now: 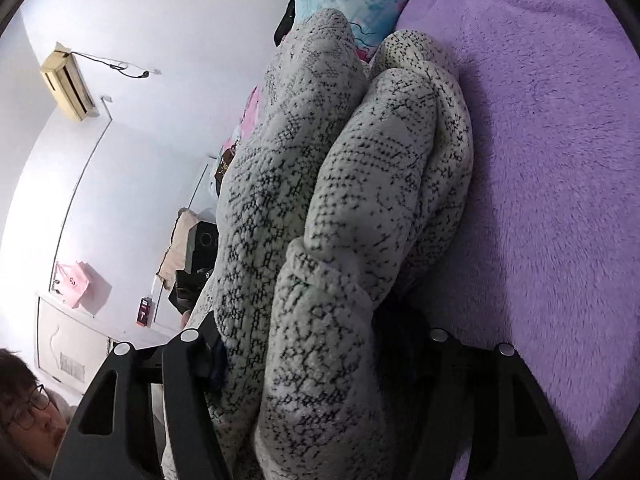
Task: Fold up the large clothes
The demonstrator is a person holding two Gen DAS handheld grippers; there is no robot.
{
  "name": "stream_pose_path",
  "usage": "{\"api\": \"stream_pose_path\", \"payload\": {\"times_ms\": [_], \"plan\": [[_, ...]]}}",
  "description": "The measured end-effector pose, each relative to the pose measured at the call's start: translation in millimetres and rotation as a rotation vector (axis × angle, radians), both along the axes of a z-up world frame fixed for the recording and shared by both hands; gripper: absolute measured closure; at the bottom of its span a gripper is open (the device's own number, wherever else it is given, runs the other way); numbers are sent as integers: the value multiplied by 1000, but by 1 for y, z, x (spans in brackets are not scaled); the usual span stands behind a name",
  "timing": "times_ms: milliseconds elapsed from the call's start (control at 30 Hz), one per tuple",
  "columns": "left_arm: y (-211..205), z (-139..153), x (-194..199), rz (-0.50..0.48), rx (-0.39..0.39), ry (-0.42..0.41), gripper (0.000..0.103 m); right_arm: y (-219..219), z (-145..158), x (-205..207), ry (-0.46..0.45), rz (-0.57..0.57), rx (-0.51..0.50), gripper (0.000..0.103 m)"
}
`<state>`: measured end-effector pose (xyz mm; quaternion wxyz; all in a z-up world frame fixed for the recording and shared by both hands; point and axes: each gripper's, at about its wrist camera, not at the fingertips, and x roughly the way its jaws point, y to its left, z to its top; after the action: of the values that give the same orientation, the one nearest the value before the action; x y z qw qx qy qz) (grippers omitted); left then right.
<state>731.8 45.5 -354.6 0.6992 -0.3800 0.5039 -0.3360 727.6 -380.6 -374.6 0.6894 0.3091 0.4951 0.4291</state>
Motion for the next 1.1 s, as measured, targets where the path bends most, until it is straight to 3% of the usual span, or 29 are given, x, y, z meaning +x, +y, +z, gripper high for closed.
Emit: {"api": "stream_pose_path", "payload": {"times_ms": [233,333,467,567,733,1000,1100], "plan": [[14,40,3,73,134,67,6,4,25,-9,19,-50,-93,27],[19,64,-9,111,215,77,7,2,50,-22,-2,-146,-266,5],[12,106,-45,143,332,-28,6,4,88,-57,-33,-220,-325,6],[10,123,-72,196,360,-31,6,14,115,-93,-64,-270,-391,6],[2,156,-118,229,400,-31,6,16,175,-141,-89,-360,-353,6],[-50,258,-219,228,784,-239,6,53,277,-260,-290,-442,-533,6],[-61,284,-263,266,831,-292,6,75,294,-302,-302,-365,-588,6]]}}
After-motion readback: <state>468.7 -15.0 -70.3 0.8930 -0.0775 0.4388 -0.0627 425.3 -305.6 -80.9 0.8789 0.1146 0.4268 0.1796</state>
